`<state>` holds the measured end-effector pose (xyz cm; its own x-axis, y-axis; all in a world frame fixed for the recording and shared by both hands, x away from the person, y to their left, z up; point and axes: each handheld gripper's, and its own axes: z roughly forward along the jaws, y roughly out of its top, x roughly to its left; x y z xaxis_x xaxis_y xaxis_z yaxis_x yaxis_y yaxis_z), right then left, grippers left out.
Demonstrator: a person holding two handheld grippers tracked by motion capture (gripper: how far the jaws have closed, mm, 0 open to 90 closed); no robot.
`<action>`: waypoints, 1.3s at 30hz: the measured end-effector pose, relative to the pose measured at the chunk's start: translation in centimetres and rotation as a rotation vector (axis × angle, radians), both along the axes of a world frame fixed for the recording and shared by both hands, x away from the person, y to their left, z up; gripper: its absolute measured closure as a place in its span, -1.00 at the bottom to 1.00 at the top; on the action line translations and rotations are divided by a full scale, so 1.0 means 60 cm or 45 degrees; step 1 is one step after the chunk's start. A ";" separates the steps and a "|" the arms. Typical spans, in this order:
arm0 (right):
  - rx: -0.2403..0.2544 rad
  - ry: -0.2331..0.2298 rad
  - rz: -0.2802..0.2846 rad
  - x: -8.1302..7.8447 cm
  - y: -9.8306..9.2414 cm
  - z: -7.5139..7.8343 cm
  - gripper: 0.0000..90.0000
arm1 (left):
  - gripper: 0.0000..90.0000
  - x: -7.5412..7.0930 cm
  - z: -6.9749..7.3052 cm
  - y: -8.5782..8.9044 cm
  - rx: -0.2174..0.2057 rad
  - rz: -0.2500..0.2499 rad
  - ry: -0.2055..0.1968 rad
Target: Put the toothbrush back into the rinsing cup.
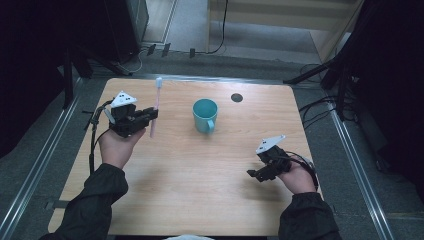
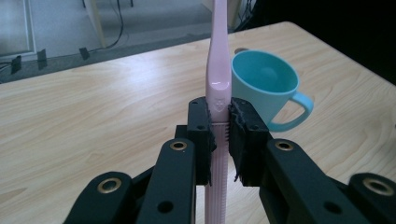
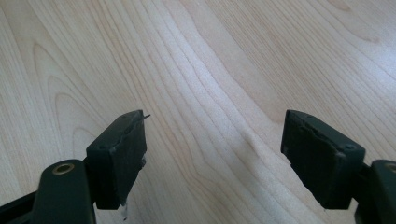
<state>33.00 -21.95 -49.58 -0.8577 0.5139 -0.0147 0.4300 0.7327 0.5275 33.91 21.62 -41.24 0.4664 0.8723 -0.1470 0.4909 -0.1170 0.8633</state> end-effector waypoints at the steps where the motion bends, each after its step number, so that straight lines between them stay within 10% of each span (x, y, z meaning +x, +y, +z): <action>1: -0.001 0.001 0.001 0.000 0.000 0.000 -0.50 | 0.75 0.001 0.002 0.000 -0.002 0.003 -0.006; 39: 0.031 -0.005 0.022 0.013 0.010 0.004 -0.48 | 0.76 0.068 0.046 -0.073 0.007 -0.053 -0.021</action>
<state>33.81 -21.32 -49.31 -0.8663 0.4995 -0.0055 0.4156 0.7268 0.5468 37.99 17.27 -38.50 0.5046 0.8528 -0.1346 0.4715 -0.1417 0.8704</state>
